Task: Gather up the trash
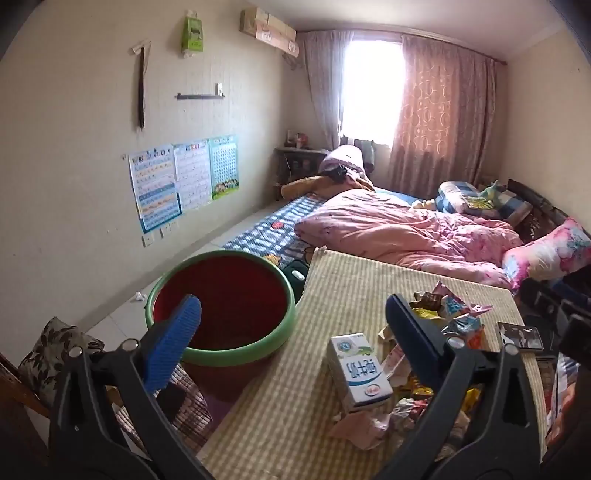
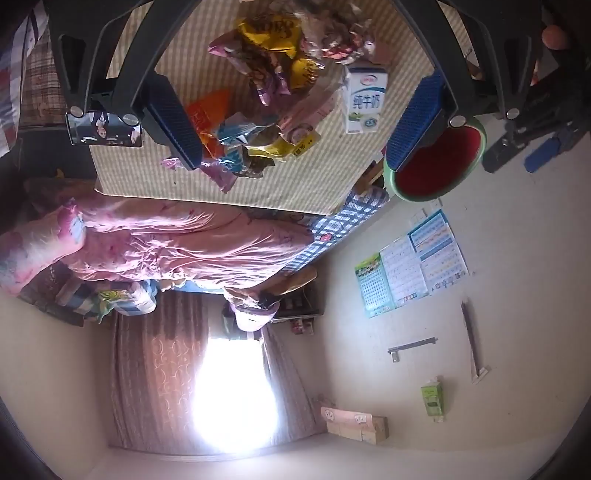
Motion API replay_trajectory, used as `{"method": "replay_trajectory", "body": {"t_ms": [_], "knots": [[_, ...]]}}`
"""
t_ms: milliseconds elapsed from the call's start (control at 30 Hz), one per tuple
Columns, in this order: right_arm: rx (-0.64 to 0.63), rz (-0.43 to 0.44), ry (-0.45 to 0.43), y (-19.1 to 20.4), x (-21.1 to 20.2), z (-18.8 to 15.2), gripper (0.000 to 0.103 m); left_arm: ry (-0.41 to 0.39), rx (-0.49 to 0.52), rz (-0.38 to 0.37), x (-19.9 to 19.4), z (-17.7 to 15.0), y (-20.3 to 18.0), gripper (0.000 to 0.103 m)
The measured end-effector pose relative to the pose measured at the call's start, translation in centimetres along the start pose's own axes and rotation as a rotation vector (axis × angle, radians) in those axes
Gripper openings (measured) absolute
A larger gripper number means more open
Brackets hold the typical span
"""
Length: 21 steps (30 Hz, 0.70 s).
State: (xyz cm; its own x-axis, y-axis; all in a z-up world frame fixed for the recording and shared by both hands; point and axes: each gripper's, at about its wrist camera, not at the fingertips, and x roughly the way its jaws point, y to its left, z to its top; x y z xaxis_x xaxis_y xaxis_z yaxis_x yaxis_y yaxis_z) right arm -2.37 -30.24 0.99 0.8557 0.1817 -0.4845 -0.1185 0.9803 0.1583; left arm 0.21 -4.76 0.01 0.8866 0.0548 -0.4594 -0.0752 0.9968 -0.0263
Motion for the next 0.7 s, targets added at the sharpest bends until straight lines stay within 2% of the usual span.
{"method": "replay_trajectory", "body": {"t_ms": [167, 267, 300, 367, 400, 500, 600, 700], "knots": [[-0.031, 0.012, 0.008, -0.4, 0.8, 0.1, 0.096, -0.021, -0.021, 0.002, -1.0, -0.7, -0.1, 0.098], [-0.029, 0.005, -0.007, -0.4, 0.6, 0.5, 0.096, -0.014, 0.004, -0.017, -0.7, -0.6, 0.3, 0.098], [-0.017, -0.009, -0.019, -0.5, 0.4, 0.7, 0.096, 0.037, -0.009, -0.019, 0.0, -0.4, 0.1, 0.098], [0.002, 0.009, -0.007, -0.4, 0.6, 0.9, 0.096, 0.039, -0.021, -0.010, 0.4, 0.1, 0.6, 0.098], [-0.008, 0.013, 0.000, -0.2, 0.8, 1.0, 0.096, 0.069, -0.006, 0.009, 0.6, 0.1, 0.6, 0.098], [-0.016, 0.004, -0.003, 0.1, 1.0, 1.2, 0.096, 0.081, -0.010, 0.024, 1.4, 0.2, 1.0, 0.098], [-0.011, 0.011, 0.008, 0.5, 1.5, 1.4, 0.096, 0.130, 0.018, 0.058, 1.7, 0.2, 1.1, 0.098], [-0.017, 0.018, -0.002, 0.9, 1.6, 1.7, 0.096, 0.102, -0.026, 0.046, 1.4, 0.3, 1.3, 0.098]]}}
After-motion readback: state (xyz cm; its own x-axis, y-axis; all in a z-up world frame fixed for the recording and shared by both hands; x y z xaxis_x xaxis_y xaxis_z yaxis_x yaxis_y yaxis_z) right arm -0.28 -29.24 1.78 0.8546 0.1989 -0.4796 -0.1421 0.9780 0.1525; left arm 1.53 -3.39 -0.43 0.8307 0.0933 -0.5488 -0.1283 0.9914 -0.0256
